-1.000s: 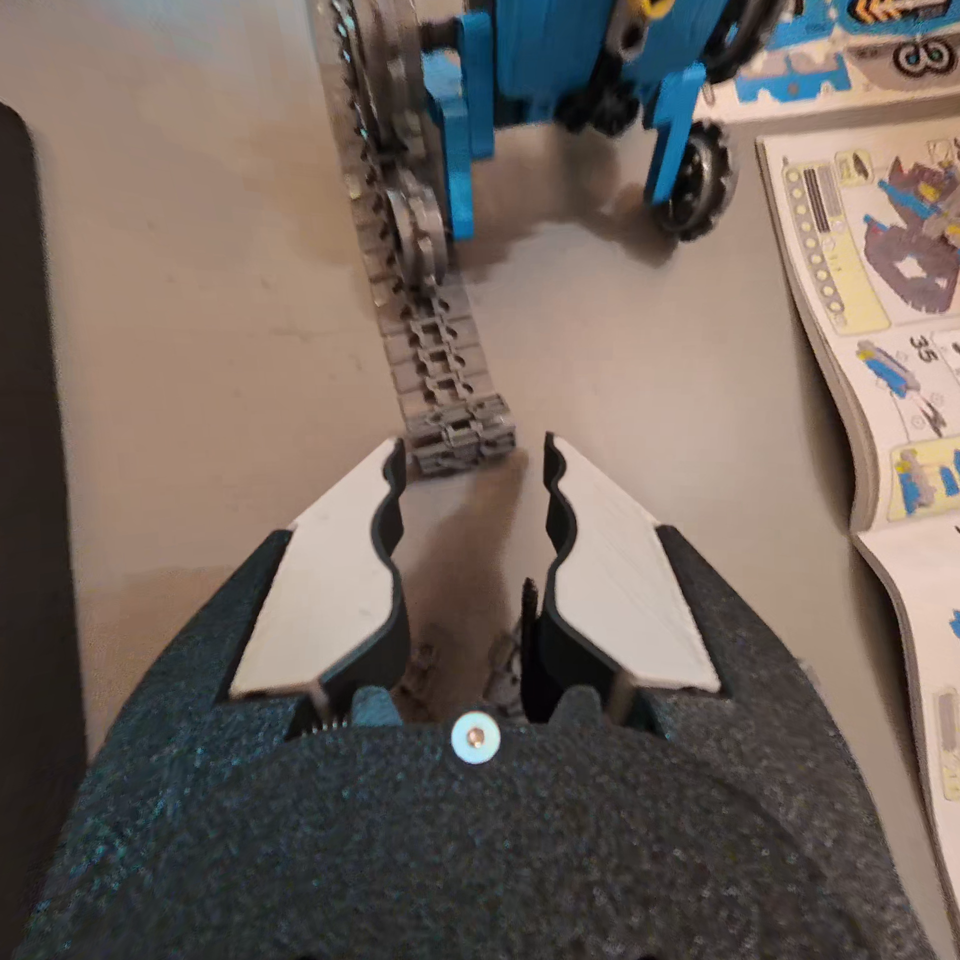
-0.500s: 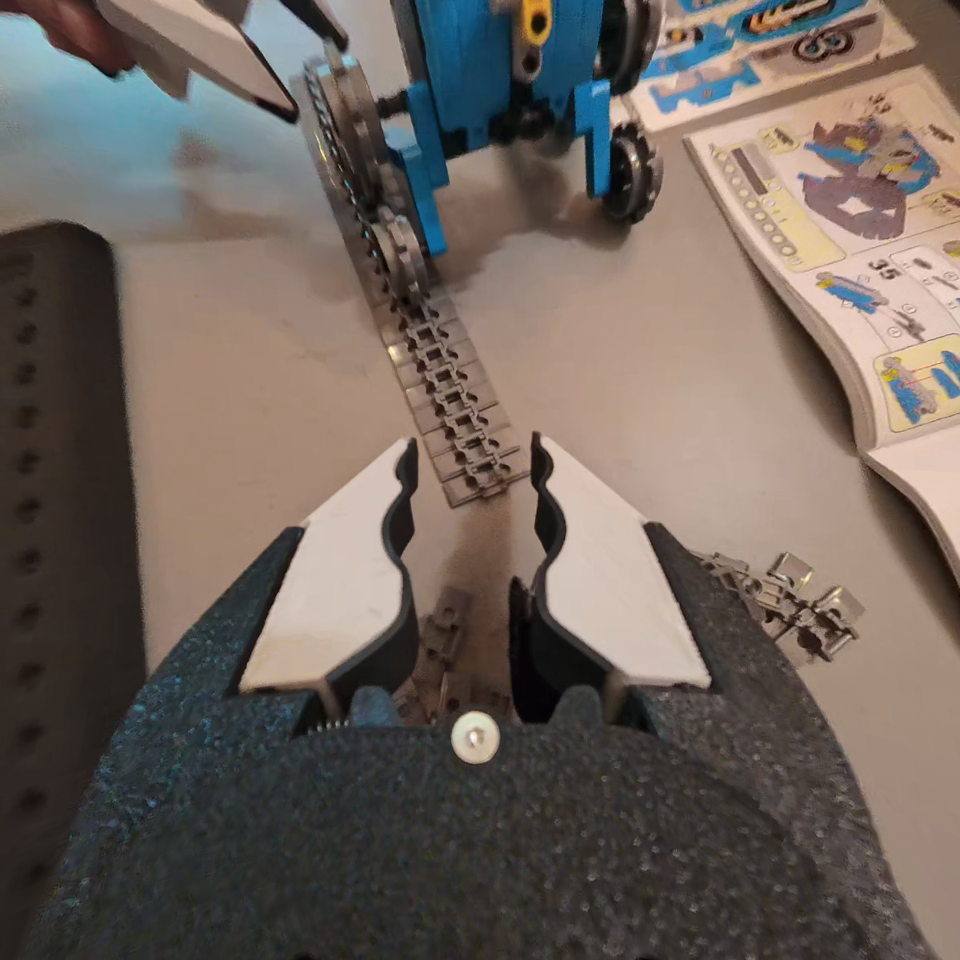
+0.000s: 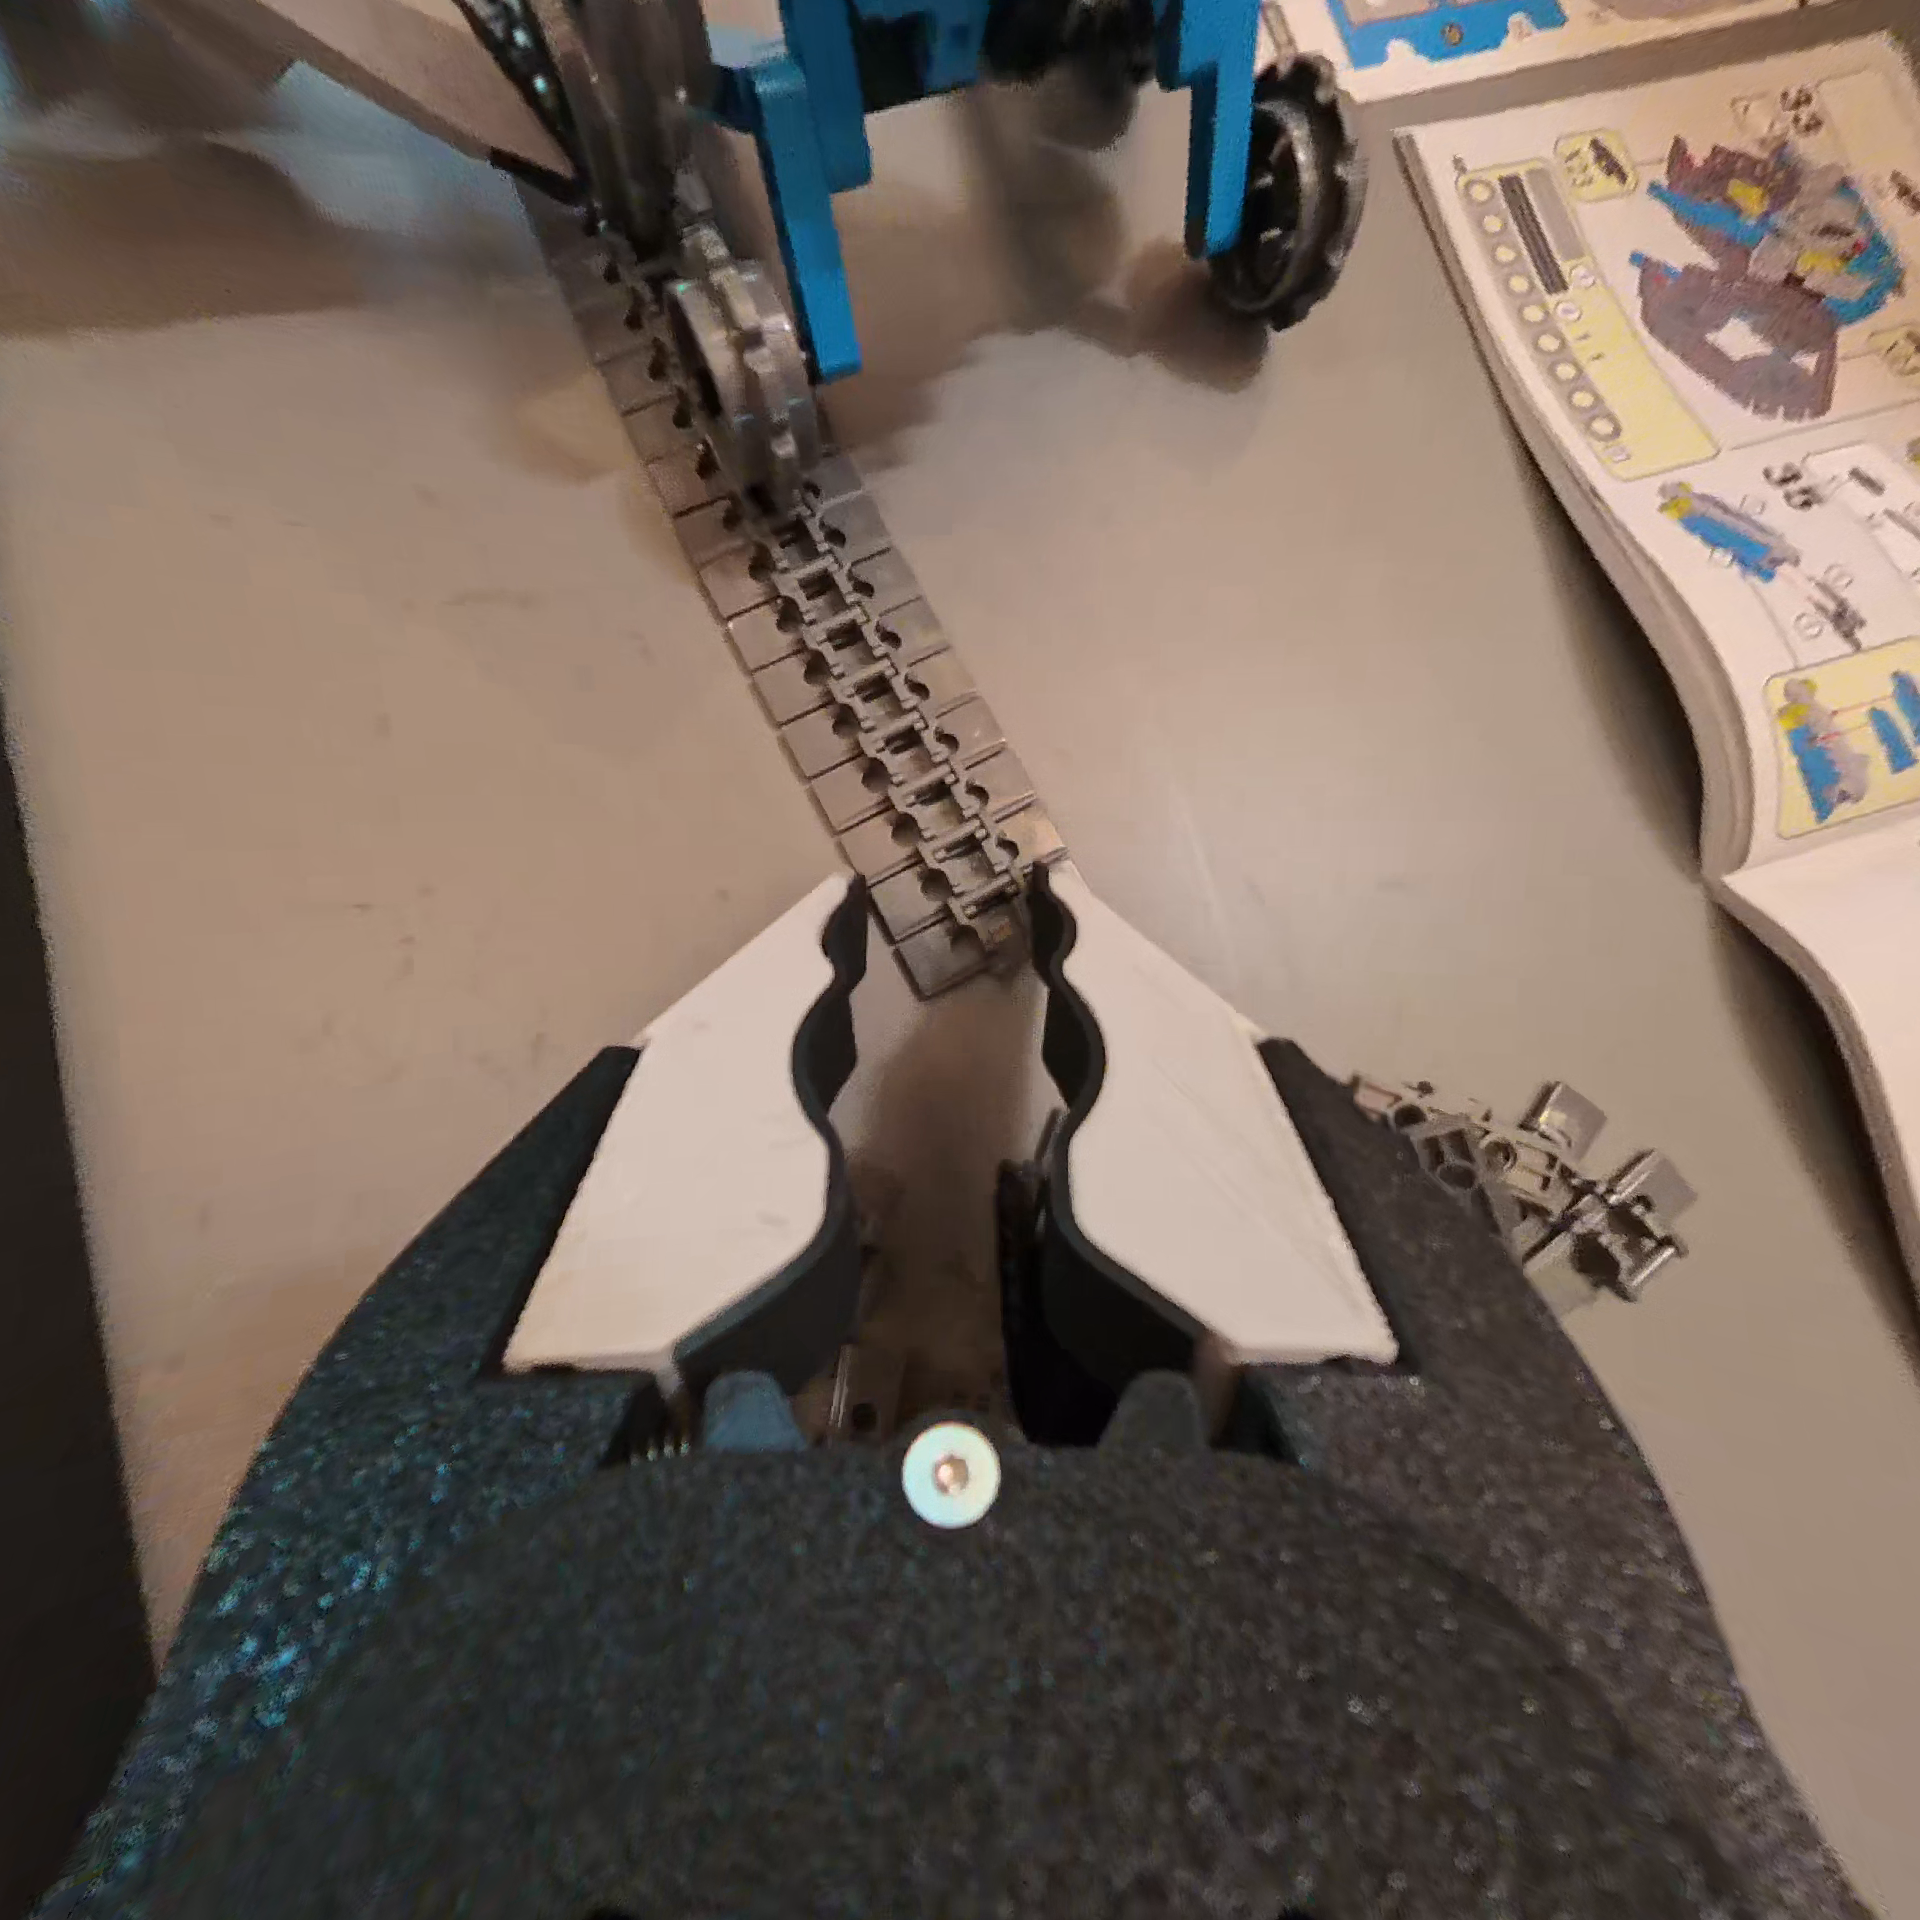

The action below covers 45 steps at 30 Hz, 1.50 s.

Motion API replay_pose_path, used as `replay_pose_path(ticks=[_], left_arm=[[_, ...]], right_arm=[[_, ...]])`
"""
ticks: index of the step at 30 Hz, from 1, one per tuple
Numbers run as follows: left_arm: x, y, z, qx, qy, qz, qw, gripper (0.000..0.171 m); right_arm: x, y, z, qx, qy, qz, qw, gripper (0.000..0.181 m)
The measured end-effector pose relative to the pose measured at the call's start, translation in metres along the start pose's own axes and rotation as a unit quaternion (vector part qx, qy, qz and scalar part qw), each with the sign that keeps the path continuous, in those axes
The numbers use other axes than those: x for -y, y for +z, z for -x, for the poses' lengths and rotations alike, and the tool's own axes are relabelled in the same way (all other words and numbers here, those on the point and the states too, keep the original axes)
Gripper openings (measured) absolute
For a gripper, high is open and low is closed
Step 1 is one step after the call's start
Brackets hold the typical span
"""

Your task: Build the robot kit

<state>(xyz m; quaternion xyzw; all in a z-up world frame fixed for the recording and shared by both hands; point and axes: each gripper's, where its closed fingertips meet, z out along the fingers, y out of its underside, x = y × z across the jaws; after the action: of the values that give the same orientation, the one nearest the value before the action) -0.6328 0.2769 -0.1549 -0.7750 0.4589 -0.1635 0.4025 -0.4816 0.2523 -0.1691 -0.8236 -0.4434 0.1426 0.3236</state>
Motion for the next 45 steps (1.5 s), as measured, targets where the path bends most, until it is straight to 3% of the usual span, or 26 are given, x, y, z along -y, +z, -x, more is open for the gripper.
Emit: replay_pose_path(ticks=[5,10,18,23,26,30,38,42,45], left_arm=[[-0.002,-0.004,-0.009,0.021,0.002,0.005,1.0,0.024],[-0.002,-0.005,-0.015,0.026,-0.003,0.013,1.0,0.024],[-0.005,-0.018,-0.059,0.027,0.032,0.026,0.999,0.017],[-0.017,-0.048,-0.051,0.028,0.016,0.022,0.999,0.025],[-0.038,-0.073,-0.029,0.05,-0.026,0.01,0.998,0.031],[-0.053,-0.094,-0.031,0.025,-0.058,-0.009,0.998,0.033],[-0.062,-0.083,-0.037,0.023,-0.041,0.016,0.999,0.033],[-0.046,-0.094,-0.025,0.026,-0.068,-0.023,0.997,0.033],[-0.052,-0.09,-0.025,0.002,-0.084,-0.019,0.996,0.038]], right_arm=[[0.008,-0.007,0.002,0.011,0.014,-0.02,1.0,0.032],[0.029,-0.002,0.029,0.039,-0.01,-0.044,0.998,0.033],[0.047,0.006,0.059,0.056,-0.028,-0.06,0.996,0.033],[0.057,0.001,0.059,0.015,-0.033,-0.084,0.996,0.031],[0.075,-0.009,0.063,-0.009,-0.027,-0.129,0.991,0.04],[0.096,-0.011,0.077,-0.047,-0.043,-0.183,0.981,0.055],[0.099,0.009,0.097,-0.081,-0.101,-0.145,0.981,0.057],[0.117,-0.016,0.089,-0.08,-0.093,-0.191,0.974,0.05],[0.141,-0.034,0.071,-0.061,-0.061,-0.229,0.97,0.055]])
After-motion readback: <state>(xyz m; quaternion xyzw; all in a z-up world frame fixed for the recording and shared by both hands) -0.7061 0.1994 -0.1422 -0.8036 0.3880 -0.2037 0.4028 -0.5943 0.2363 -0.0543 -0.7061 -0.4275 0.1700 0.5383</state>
